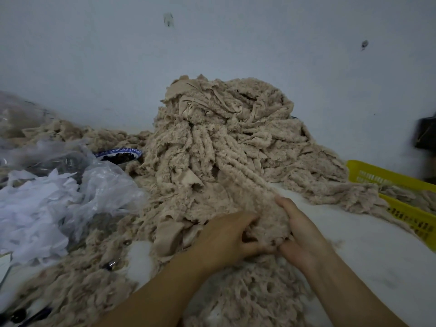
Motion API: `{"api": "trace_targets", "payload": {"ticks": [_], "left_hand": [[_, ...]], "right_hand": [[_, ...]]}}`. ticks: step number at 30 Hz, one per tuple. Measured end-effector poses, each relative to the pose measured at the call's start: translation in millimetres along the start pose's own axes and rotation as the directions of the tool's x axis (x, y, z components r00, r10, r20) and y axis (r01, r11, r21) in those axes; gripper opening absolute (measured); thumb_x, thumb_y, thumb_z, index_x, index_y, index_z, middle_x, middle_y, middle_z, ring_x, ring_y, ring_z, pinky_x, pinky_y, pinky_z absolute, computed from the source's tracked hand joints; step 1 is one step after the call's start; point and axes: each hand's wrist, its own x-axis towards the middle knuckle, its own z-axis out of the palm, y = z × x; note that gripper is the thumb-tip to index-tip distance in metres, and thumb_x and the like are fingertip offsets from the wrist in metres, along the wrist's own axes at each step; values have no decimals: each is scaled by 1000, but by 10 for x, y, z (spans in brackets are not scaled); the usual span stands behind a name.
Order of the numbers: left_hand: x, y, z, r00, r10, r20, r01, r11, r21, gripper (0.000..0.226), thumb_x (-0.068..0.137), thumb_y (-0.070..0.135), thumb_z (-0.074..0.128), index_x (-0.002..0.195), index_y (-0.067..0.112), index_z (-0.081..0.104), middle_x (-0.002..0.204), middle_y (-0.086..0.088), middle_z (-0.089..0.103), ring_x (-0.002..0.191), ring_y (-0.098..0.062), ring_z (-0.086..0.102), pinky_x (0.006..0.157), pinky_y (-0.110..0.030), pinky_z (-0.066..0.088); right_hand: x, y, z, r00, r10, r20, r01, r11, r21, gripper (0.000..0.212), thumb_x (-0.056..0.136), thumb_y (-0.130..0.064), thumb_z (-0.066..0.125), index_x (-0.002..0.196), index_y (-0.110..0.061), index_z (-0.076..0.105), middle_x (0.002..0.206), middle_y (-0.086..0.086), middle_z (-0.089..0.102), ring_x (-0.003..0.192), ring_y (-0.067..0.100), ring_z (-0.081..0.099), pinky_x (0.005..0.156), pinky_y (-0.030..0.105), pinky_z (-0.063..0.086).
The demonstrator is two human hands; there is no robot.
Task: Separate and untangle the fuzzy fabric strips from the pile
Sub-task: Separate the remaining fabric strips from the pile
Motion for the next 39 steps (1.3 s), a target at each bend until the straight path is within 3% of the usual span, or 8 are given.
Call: {"api": "trace_targets", "payload": {"ticks": [4,11,17,23,27,31,35,39], "left_hand": [[0,-45,-22,991,-87,-105,99,989,109,19,88,23,57,103,22,69,103,1,66,97,-22,60,71,-27,37],[-15,-287,-169,795,-525,-304,526,846,-88,29,100,24,50,72,22,58,74,5,60,73,-21,61,62,-33,48],[-1,-373,-154,706,-673,-218,592,731,-338,16,92,6,56,84,16,67,75,-5,70,72,-26,66,67,-46,57],[8,-500,-136,619,-771,-153,554,566,-611,25,85,-3,57,93,17,70,80,-11,72,71,-36,69,62,-55,58],[15,-448,-45,658,-668,-348,461,723,-514,12,92,1,55,90,10,63,104,-1,49,99,-27,51,80,-46,50],[-11,-321,-93,760,-256,-597,228,966,-125,28,86,6,63,113,11,67,125,-5,53,114,-22,36,97,-39,35],[7,-176,-47,917,104,-385,-38,984,175,61,70,6,74,129,16,60,130,-4,59,122,-22,41,103,-42,32],[20,-175,60,990,17,-141,2,992,129,52,85,24,65,136,26,53,121,4,66,112,-17,56,97,-24,23]], "right_hand": [[2,30,70,999,31,-21,-30,1000,7,36,97,-33,57,92,-6,80,107,16,74,92,29,74,62,34,60],[-21,-8,110,995,95,-18,-96,994,-53,30,88,-40,70,95,-14,80,106,15,75,93,32,74,74,46,60],[34,-38,29,992,25,-127,-35,997,-76,30,93,-35,63,104,-9,75,100,15,76,85,33,75,59,42,60],[80,9,-8,993,15,-118,-30,992,-123,28,94,-34,62,92,-12,81,102,15,75,88,33,74,63,44,60],[75,20,-64,995,33,-89,-42,994,-104,29,93,-36,64,95,-12,80,104,14,75,90,31,74,70,41,59],[31,51,-47,988,152,11,-148,977,-155,33,80,-39,70,99,-14,79,114,14,73,101,31,72,78,43,60],[-17,56,-6,990,118,72,-106,981,-163,34,77,-30,71,100,-6,78,114,18,71,101,31,71,75,39,61],[-19,58,-11,995,84,47,-77,986,-149,35,86,-28,66,108,-3,75,110,19,73,94,30,73,62,34,60]]}}
